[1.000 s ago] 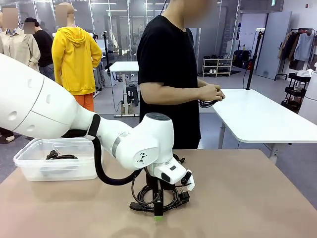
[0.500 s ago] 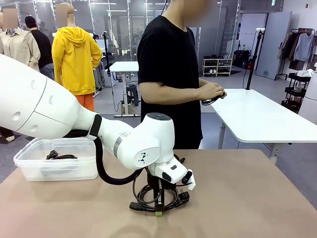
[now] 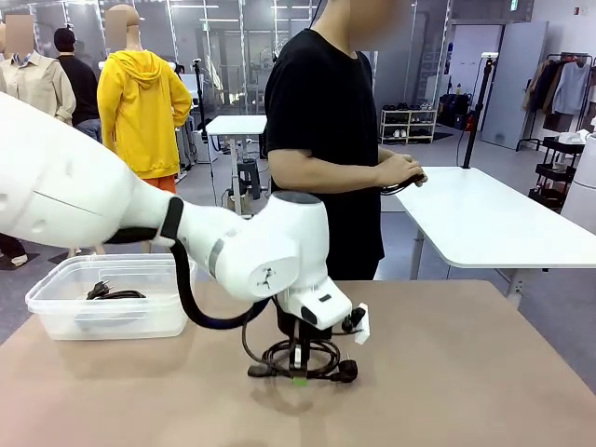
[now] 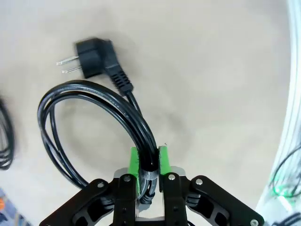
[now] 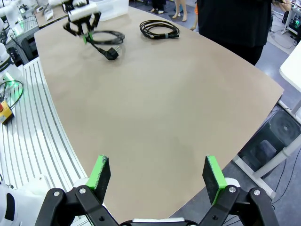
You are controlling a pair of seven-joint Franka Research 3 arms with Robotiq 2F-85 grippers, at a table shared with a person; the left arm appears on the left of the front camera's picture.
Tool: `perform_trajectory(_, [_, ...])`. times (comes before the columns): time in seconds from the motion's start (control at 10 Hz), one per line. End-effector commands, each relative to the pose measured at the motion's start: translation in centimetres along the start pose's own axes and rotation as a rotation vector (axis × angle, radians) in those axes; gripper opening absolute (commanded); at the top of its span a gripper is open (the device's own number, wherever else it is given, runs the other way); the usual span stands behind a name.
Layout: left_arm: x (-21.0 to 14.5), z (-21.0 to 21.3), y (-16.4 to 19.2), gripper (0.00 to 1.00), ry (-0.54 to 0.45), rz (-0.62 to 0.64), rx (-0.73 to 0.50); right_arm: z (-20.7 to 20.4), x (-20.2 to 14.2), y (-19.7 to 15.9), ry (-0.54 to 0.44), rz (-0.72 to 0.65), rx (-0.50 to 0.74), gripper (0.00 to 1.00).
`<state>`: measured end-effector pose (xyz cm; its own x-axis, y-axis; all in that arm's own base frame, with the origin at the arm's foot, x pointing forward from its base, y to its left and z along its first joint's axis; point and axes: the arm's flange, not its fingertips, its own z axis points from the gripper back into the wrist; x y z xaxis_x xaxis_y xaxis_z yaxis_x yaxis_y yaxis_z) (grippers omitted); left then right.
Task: Organize and store the cables.
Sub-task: Place the Power Cable into the Organizing box.
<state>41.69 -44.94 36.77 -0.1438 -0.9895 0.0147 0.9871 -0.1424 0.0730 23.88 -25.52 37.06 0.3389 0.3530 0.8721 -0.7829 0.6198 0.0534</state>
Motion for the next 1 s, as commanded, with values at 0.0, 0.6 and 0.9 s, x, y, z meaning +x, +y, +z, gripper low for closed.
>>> perform_trajectory(0.0, [-3.2, 7.7, -2.3, 0.02, -0.007, -0.080, 0.079, 0.3, 0.0, 0.1, -0.003, 0.021, 0.003, 1.00])
perform_trajectory(0.6, [-3.7, 13.0, -2.3, 0.02, 0.035, -0.122, 0.175, 0.3, 0.0, 0.1, -0.003, 0.021, 0.003, 1.00])
perform_trajectory(0.9, [-3.7, 13.0, -2.3, 0.02, 0.035, -0.122, 0.175, 0.3, 0.0, 0.1, -0.003, 0.021, 0.003, 1.00])
